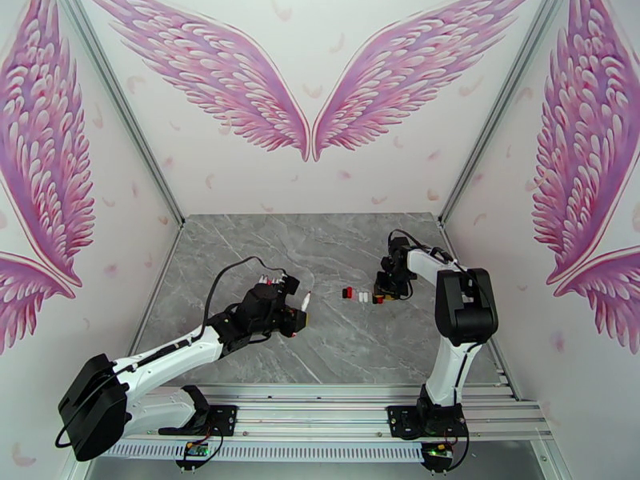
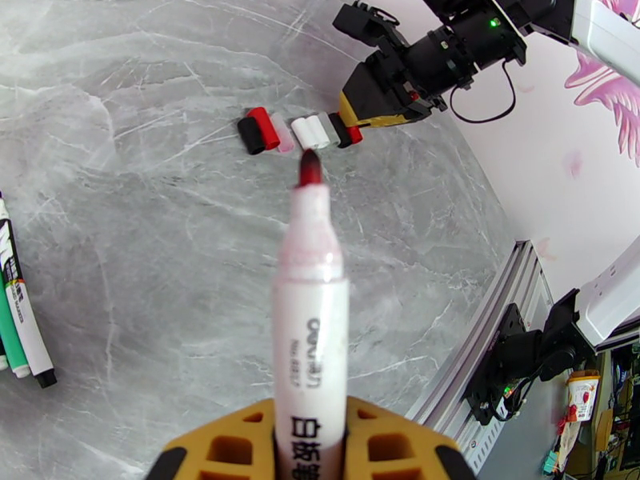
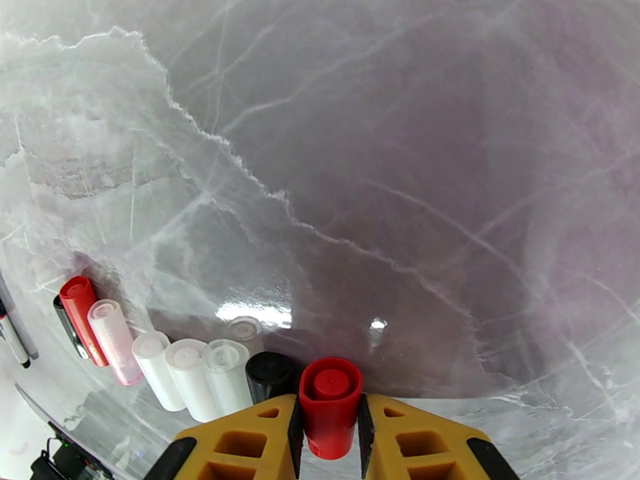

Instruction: Open the pen caps

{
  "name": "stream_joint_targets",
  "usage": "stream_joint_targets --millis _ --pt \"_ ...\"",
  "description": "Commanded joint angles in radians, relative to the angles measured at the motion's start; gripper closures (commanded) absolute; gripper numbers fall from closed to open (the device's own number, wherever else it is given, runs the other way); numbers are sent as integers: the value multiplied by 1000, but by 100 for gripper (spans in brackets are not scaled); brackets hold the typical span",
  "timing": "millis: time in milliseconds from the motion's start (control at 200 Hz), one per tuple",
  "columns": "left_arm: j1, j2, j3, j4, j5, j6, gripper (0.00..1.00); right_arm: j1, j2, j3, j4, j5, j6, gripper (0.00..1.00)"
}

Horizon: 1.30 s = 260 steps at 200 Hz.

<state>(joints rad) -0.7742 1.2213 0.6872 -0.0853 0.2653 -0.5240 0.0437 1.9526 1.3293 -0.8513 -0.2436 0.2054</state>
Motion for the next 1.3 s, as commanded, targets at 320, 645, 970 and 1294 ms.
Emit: stream_joint_targets --millis 320,645,970,1294 --pt "4 10 20 0 3 -7 100 -1 -33 -21 36 -52 6 72" --pt "4 18 11 16 9 -21 100 1 -35 -30 47 -68 10 72" --pt "4 23 7 27 15 -42 98 1 -33 -32 51 -59 14 72" --pt "4 29 9 28 16 -43 97 10 -24 -26 50 -72 8 72"
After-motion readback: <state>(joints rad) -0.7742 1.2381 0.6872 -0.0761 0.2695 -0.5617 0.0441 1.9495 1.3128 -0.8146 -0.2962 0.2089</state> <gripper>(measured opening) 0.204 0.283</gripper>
